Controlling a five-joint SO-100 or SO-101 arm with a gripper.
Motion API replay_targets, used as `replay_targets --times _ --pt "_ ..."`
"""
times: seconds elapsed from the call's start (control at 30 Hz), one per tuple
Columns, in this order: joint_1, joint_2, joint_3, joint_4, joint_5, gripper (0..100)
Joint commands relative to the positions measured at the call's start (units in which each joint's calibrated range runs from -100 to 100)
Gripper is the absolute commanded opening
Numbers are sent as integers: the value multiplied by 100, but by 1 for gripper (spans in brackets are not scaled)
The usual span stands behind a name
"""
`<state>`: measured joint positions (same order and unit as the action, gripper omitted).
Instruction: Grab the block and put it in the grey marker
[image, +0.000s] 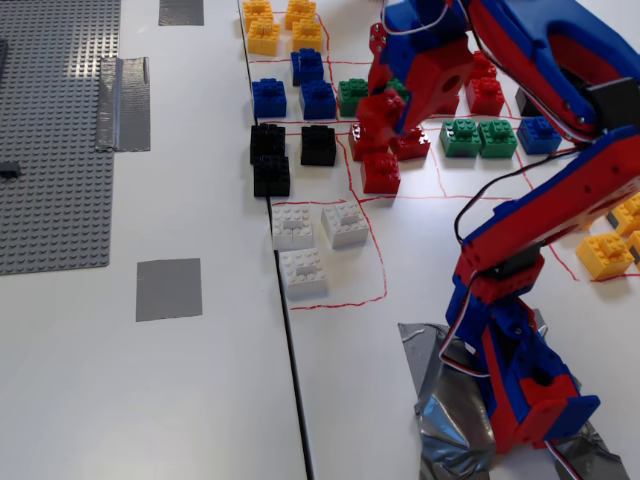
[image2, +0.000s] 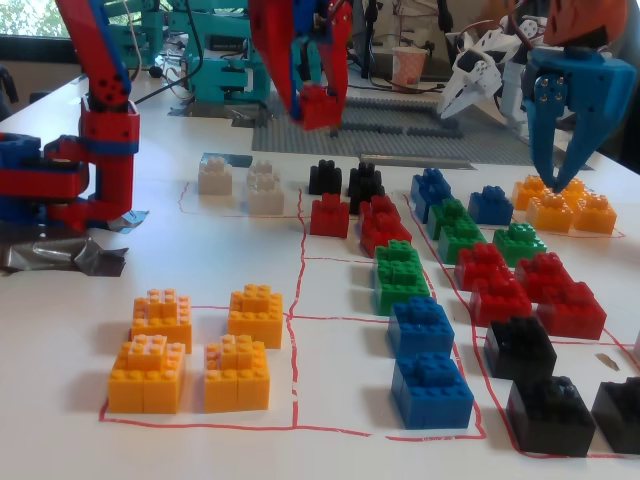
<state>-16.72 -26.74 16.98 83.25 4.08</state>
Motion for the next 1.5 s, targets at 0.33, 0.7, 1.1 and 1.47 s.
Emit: replay_targets --times 0.33,0.7,1.1,1.47 --pt "-1684 -98 -708 -175 166 0" --pt "-3087 471 -981 -256 244 0" --pt "-3647 1428 -1045 -670 161 0" --pt "-3814 2427 -1480 -1149 0 0"
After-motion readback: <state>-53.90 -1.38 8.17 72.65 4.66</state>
